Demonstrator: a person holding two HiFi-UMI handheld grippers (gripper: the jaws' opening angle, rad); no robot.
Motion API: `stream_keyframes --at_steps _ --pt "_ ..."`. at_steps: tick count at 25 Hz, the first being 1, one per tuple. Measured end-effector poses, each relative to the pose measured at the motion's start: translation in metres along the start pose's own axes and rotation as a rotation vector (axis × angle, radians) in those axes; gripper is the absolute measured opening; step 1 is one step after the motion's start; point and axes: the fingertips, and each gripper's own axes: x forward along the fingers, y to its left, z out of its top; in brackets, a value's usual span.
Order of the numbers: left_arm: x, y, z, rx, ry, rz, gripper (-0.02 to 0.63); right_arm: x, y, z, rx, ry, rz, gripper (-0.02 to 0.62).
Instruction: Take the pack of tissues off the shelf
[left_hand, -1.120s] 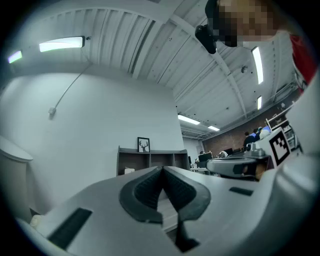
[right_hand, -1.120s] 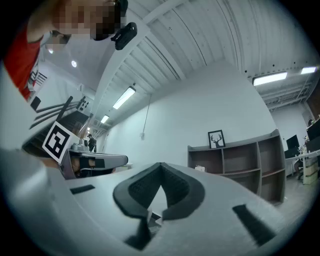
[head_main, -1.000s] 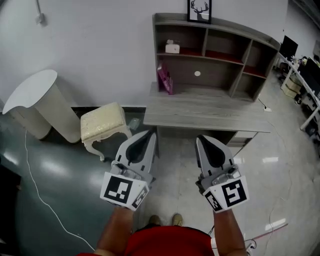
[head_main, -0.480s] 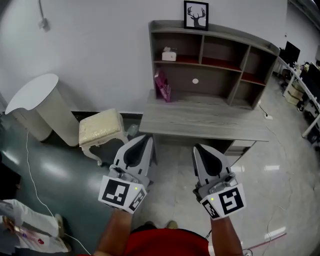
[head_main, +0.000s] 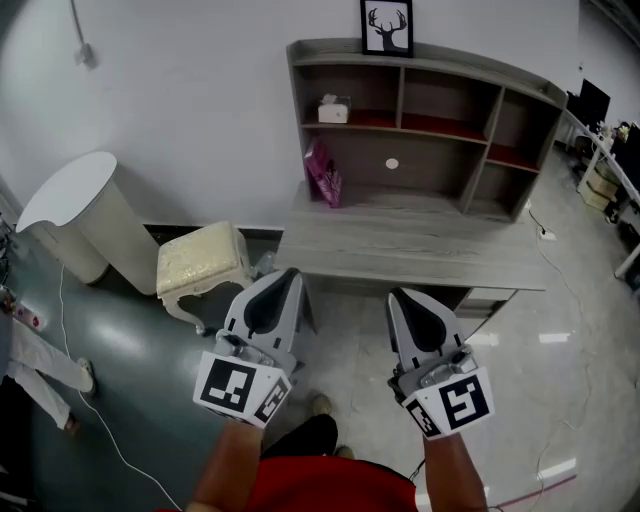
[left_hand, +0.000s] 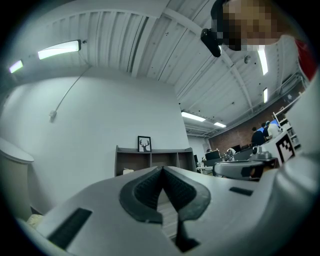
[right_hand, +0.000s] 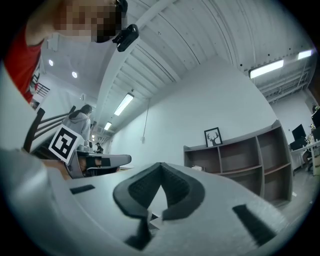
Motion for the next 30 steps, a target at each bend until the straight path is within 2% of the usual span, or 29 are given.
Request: stream_keyframes --at_steps 7,13,22,30 --pt "0.049 0.028 -0.018 -0.024 -0.015 0.0 0.009 0.041 -0.028 -0.018 -0.027 0.016 0.005 0.005" --pt "0.119 0.068 -0.044 -0.056 -0.02 -0.018 0.009 0.101 -0.076 -0.039 -0.046 0.042 -0.02 0.005" --pt "0.236 0.134 -0.067 -0.06 -0.022 -0.06 0.009 0.208 -0.146 -0.068 -0.054 0.065 -0.044 0.005" --pt "0.309 0.162 -0.083 -0.072 0.0 -0.078 0.009 0.263 -0.194 -0.083 -0.049 0.073 -0.052 0.005"
